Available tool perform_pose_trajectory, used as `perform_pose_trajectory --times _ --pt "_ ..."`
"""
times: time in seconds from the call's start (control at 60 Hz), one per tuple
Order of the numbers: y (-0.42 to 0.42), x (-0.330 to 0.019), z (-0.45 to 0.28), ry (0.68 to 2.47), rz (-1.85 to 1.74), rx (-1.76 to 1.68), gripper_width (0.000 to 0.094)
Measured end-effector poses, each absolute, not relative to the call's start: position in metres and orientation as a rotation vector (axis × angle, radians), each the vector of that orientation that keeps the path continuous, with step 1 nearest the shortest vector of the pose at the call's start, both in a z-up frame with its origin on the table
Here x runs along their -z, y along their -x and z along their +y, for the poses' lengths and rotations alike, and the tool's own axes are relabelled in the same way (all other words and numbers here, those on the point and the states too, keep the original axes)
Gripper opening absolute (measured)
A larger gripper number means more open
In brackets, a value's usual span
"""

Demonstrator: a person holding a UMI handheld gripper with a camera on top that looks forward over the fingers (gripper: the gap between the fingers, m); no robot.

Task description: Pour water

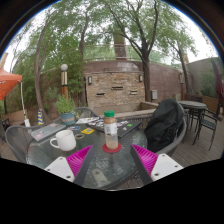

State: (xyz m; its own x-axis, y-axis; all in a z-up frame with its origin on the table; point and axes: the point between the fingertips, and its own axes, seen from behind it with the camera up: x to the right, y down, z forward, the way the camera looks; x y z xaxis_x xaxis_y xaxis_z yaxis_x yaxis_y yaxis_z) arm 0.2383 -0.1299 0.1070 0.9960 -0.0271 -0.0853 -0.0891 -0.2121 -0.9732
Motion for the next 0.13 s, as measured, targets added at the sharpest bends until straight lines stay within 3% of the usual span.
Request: perform_pose_trajectory --times 0.133 --pt "-0.236 -0.117 -0.185 1.792 0.11 -0.078 0.0828"
